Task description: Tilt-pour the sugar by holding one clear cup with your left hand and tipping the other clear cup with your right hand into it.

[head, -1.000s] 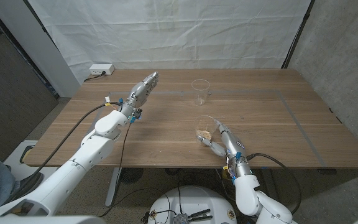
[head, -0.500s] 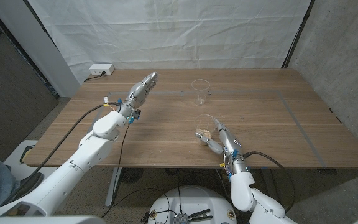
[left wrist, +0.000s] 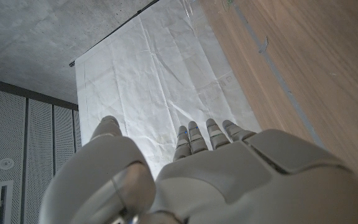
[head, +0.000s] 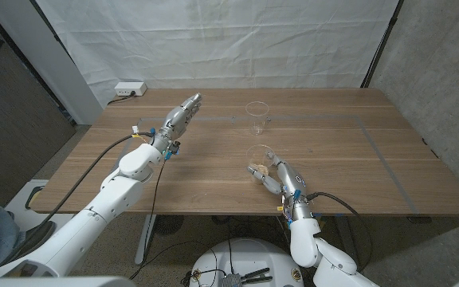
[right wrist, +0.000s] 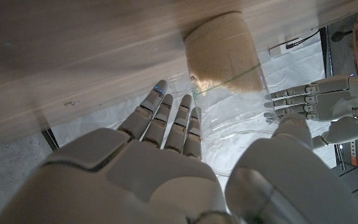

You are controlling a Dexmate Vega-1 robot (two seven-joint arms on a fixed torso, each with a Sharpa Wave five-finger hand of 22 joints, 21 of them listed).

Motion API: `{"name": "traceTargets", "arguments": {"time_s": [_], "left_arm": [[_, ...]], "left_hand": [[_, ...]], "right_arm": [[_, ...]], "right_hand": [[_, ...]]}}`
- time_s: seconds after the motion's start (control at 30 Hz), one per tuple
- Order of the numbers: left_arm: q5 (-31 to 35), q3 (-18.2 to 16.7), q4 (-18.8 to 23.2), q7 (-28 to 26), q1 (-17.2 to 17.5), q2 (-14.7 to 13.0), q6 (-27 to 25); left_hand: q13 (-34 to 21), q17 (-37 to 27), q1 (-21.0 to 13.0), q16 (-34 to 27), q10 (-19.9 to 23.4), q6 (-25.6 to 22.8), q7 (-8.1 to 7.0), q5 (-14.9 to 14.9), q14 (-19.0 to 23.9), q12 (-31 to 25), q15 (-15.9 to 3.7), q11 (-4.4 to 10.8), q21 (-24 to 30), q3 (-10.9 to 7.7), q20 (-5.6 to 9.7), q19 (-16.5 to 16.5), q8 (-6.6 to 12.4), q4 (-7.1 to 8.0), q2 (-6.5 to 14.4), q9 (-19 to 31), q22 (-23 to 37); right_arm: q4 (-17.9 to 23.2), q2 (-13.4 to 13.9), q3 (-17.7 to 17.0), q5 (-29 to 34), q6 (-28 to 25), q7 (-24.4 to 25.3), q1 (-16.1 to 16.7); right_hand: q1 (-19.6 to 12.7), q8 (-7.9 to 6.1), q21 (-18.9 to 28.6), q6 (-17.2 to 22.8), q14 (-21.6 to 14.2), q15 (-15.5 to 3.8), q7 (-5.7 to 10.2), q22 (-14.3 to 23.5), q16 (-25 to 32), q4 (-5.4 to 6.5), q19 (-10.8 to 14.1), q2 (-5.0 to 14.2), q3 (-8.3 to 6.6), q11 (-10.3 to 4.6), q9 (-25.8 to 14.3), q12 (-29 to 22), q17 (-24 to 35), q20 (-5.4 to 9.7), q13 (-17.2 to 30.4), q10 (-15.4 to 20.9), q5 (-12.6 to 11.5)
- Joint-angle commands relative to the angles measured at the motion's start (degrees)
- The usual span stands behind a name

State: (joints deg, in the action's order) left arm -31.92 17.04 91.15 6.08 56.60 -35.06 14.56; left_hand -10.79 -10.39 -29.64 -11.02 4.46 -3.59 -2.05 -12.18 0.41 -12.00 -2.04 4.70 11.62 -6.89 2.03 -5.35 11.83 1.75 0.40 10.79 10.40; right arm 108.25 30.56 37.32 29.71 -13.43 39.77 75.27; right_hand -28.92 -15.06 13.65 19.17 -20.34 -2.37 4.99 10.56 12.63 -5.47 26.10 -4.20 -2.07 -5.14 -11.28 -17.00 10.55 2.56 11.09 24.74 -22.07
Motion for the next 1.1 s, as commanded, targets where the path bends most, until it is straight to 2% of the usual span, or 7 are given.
{"name": "traceTargets", "arguments": {"time_s": [0.03,0.27,0.43,0.73,0.97,1.1], "left_arm": [[0.43,-0.10,-0.03,-0.47,0.24,-0.19,0.20],[0.75,-0.24,-0.01,-0.69,0.23,-0.53,0.23],[1.82,-0.15,0.17,-1.38,0.30,-0.79,0.57],[5.56,1.26,-1.01,-2.61,-1.64,-0.96,0.64],[7.98,2.68,-1.77,-3.06,-3.40,-0.72,0.22],[9.43,3.61,-2.27,-3.47,-4.48,-0.31,-0.13]], "left_hand": [[-0.33,-0.18,-0.21,0.11,0.39,-0.43,0.14,0.27,0.16,-0.04,-1.28,-0.17,0.15,0.29,0.39,-0.16,-0.10,-0.14,0.37,0.17,0.15],[-0.33,-0.17,-0.42,0.11,0.50,-0.46,0.09,0.27,0.20,-0.06,-1.28,0.03,0.15,0.26,0.38,-0.15,-0.11,-0.22,0.48,0.17,0.15],[-0.33,-0.16,-0.61,0.13,0.46,-0.55,0.11,0.27,0.18,-0.03,-1.33,-0.01,0.15,0.22,0.42,-0.14,-0.09,-0.30,0.53,0.17,0.14],[-0.33,-0.11,-1.20,0.16,0.42,-0.35,-0.03,0.25,0.17,0.00,-1.37,-0.02,0.16,0.10,0.53,-0.06,-0.17,-0.63,0.55,0.17,0.12],[-0.32,-0.04,-2.47,0.20,0.30,-0.16,-0.02,0.19,0.16,0.07,-1.40,0.10,0.29,0.01,1.12,0.47,-0.20,-1.49,0.08,0.16,0.06],[-0.33,0.02,-4.17,0.06,0.56,-0.08,0.09,0.13,0.66,-0.01,-1.22,-0.29,0.69,-0.06,2.19,1.84,-0.16,-2.65,-0.65,0.17,0.00]], "right_arm": [[-0.82,-0.52,-0.04,0.49,1.64,1.85,-0.23],[-0.89,-1.12,-0.34,-0.43,3.06,2.52,-0.21],[0.16,-1.10,-0.72,-0.75,2.44,1.84,-0.13],[0.29,-1.30,-1.44,-1.90,5.36,3.38,0.16],[-0.01,-1.68,-1.87,-2.35,6.42,4.41,0.43],[-0.30,-1.72,-1.91,-2.78,7.75,4.66,0.36]], "right_hand": [[-1.49,-0.59,0.75,2.38,-2.52,-4.27,0.57,0.13,0.54,-0.68,2.25,0.32,-0.14,-0.21,-0.14,-1.04,0.15,3.26,0.09,2.41,-0.28],[-2.71,-0.96,1.16,4.78,-5.13,-5.01,1.10,0.22,0.72,-0.93,4.38,1.27,-0.47,-1.03,-0.16,-1.77,0.16,3.89,0.06,5.12,-0.05],[-3.05,-1.03,1.18,5.26,-5.56,-5.25,1.27,0.24,0.71,-0.99,4.65,1.56,-0.61,-1.07,-0.16,-1.87,0.17,4.07,0.05,5.58,0.03],[-3.37,-1.01,1.13,5.56,-5.67,-5.31,1.04,0.26,0.58,-1.04,4.76,1.92,-0.76,-1.07,-0.16,-1.81,0.18,4.33,0.04,5.65,0.12],[-3.53,-0.95,1.08,5.67,-5.70,-5.49,0.79,0.27,0.45,-1.05,4.79,2.07,-0.80,-0.94,-0.16,-1.75,0.18,4.62,0.03,5.66,0.21],[-3.57,-0.92,1.03,5.78,-5.75,-5.42,0.63,0.28,0.38,-1.04,4.79,2.15,-0.80,-0.87,-0.16,-1.71,0.19,4.70,0.02,5.67,0.28]]}}
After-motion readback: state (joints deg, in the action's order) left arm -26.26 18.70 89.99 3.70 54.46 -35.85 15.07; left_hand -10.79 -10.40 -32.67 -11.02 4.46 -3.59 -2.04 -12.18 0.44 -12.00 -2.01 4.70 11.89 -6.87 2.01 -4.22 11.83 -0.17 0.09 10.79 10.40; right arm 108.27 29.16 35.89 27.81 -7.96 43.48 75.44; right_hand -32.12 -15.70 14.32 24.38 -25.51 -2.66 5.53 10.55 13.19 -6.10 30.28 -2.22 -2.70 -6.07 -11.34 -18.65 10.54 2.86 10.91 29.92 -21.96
